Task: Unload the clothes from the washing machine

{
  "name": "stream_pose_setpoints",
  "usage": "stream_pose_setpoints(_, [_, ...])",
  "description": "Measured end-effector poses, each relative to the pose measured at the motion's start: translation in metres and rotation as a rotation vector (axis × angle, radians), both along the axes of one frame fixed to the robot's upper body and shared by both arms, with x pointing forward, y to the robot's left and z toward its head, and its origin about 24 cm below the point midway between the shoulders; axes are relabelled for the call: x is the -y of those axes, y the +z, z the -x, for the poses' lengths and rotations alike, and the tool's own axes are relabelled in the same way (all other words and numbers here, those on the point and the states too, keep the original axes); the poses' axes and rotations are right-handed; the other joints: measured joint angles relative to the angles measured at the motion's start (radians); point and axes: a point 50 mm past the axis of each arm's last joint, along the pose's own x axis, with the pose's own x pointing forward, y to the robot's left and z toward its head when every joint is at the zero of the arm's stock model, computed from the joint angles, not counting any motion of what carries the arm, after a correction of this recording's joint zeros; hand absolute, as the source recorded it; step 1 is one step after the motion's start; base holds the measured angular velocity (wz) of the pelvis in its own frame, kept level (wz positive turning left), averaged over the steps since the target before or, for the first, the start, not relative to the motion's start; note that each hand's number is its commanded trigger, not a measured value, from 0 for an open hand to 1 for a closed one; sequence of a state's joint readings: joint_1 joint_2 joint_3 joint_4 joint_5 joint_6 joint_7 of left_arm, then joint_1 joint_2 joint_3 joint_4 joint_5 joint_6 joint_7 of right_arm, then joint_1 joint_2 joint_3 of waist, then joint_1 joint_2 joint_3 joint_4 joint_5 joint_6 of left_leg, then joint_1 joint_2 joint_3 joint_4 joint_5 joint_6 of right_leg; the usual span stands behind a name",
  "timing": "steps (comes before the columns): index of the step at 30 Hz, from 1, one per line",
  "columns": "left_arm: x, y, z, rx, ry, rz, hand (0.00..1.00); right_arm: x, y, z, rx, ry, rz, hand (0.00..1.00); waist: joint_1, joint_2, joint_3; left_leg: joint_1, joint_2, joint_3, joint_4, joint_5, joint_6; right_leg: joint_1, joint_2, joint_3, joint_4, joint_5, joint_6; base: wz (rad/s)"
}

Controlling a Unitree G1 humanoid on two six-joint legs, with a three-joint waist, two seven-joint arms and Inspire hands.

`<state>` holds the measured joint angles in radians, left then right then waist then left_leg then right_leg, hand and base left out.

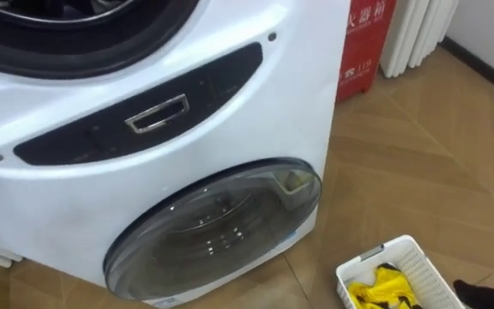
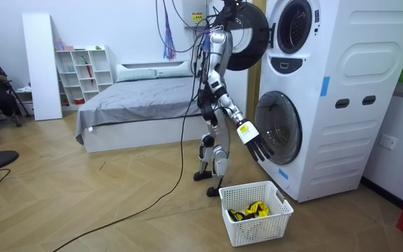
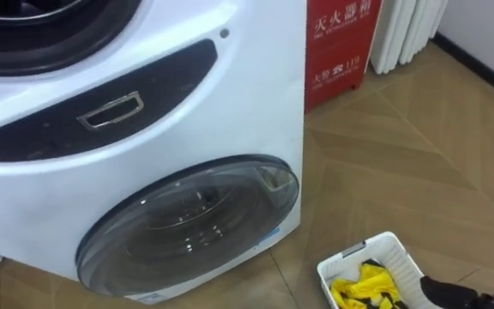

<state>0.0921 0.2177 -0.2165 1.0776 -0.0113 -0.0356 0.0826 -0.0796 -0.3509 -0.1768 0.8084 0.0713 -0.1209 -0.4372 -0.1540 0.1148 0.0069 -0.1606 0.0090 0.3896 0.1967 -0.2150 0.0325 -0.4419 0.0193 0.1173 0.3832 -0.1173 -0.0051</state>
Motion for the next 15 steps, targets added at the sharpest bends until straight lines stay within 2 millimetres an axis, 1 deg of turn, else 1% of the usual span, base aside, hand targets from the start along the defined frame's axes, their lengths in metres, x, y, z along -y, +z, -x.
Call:
stream_pose_setpoints(1, [0.000, 0.000, 0.000, 0.000, 0.004, -0.004, 0.00, -0.001, -0.003, 0.003, -0.013, 0.008, -0.004, 0.00, 0.002, -0.007, -0.0013, 0.006, 0.001, -0.011, 0.000, 0.000, 0.000, 0.013, -0.002, -0.011, -0.007, 0.001, 0.000, 0.19])
stream_pose_setpoints(2, [-0.001, 0.000, 0.000, -0.001, 0.007, -0.004, 0.00, -0.004, -0.007, 0.006, -0.032, 0.025, -0.009, 0.00, 0.011, -0.018, -0.0029, 0.017, 0.002, -0.013, -0.002, 0.000, 0.000, 0.024, -0.002, -0.013, -0.009, 0.000, -0.001, 0.17])
stream_pose_setpoints(3, [-0.001, 0.000, 0.002, -0.008, 0.009, -0.004, 0.00, -0.008, -0.013, 0.012, -0.063, 0.049, -0.017, 0.00, 0.018, -0.025, -0.0055, 0.032, 0.005, -0.019, -0.004, 0.000, 0.000, 0.046, -0.002, -0.022, -0.020, 0.000, -0.002, 0.14])
stream_pose_setpoints(4, [-0.001, -0.001, 0.002, -0.012, 0.010, -0.003, 0.00, -0.009, -0.016, 0.016, -0.080, 0.057, -0.026, 0.00, 0.021, -0.027, -0.0066, 0.042, 0.007, -0.024, -0.006, 0.000, 0.000, 0.062, -0.002, -0.029, -0.027, 0.000, -0.002, 0.22])
stream_pose_setpoints(6, [-0.001, -0.001, 0.005, -0.018, 0.036, 0.004, 0.00, -0.017, -0.029, 0.029, -0.145, 0.083, -0.064, 0.00, 0.036, -0.040, -0.0091, 0.076, 0.012, -0.038, -0.011, 0.000, -0.001, 0.108, -0.001, -0.045, -0.047, -0.002, -0.004, 0.19])
stream_pose_setpoints(7, [-0.001, -0.001, 0.006, -0.019, 0.046, 0.007, 0.00, -0.019, -0.032, 0.031, -0.161, 0.095, -0.072, 0.00, 0.041, -0.042, -0.0089, 0.082, 0.013, -0.041, -0.013, 0.000, -0.001, 0.120, -0.002, -0.051, -0.054, -0.002, -0.005, 0.17])
stream_pose_setpoints(8, [-0.002, -0.002, 0.008, -0.023, 0.053, 0.007, 0.00, -0.023, -0.038, 0.037, -0.199, 0.111, -0.084, 0.00, 0.047, -0.049, -0.0087, 0.099, 0.015, -0.051, -0.017, 0.001, -0.002, 0.142, -0.002, -0.062, -0.062, -0.002, -0.006, 0.28])
stream_pose_setpoints(9, [-0.003, -0.002, 0.009, -0.025, 0.064, 0.005, 0.00, -0.027, -0.047, 0.044, -0.252, 0.123, -0.098, 0.00, 0.051, -0.062, -0.0076, 0.112, 0.016, -0.067, -0.020, 0.002, -0.004, 0.168, -0.004, -0.077, -0.077, -0.003, -0.006, 0.32])
stream_pose_setpoints(10, [-0.004, -0.001, 0.009, -0.024, 0.071, 0.004, 0.00, -0.029, -0.053, 0.049, -0.288, 0.133, -0.106, 0.00, 0.056, -0.066, -0.0073, 0.122, 0.017, -0.070, -0.023, 0.002, -0.005, 0.181, -0.004, -0.084, -0.082, -0.003, -0.007, 0.37])
stream_pose_setpoints(11, [-0.005, -0.001, 0.011, -0.024, 0.092, 0.004, 0.00, -0.034, -0.063, 0.062, -0.360, 0.146, -0.136, 0.00, 0.073, -0.076, -0.0070, 0.142, 0.021, -0.082, -0.033, 0.005, -0.009, 0.213, -0.003, -0.099, -0.105, -0.003, -0.008, 0.34])
stream_pose_setpoints(12, [-0.005, -0.002, 0.015, -0.028, 0.105, -0.003, 0.00, -0.040, -0.074, 0.075, -0.425, 0.152, -0.172, 0.00, 0.086, -0.085, -0.0092, 0.159, 0.026, -0.094, -0.034, 0.004, -0.010, 0.247, -0.001, -0.112, -0.131, 0.002, -0.011, 0.33])
stream_pose_setpoints(13, [-0.005, -0.002, 0.016, -0.028, 0.112, -0.008, 0.00, -0.044, -0.079, 0.081, -0.455, 0.154, -0.192, 0.00, 0.092, -0.088, -0.0105, 0.167, 0.029, -0.095, -0.035, 0.004, -0.011, 0.263, -0.001, -0.119, -0.142, 0.005, -0.011, 0.34])
stream_pose_setpoints(14, [-0.005, -0.003, 0.022, -0.038, 0.136, -0.008, 0.00, -0.053, -0.088, 0.091, -0.504, 0.160, -0.235, 0.00, 0.106, -0.093, -0.0139, 0.180, 0.032, -0.100, -0.036, 0.002, -0.014, 0.289, -0.001, -0.135, -0.162, 0.007, -0.012, 0.28])
stream_pose_setpoints(15, [-0.005, -0.003, 0.022, -0.036, 0.142, -0.008, 0.00, -0.057, -0.091, 0.096, -0.523, 0.162, -0.257, 0.00, 0.107, -0.095, -0.0141, 0.187, 0.033, -0.105, -0.037, 0.002, -0.014, 0.300, -0.001, -0.140, -0.167, 0.007, -0.012, 0.39])
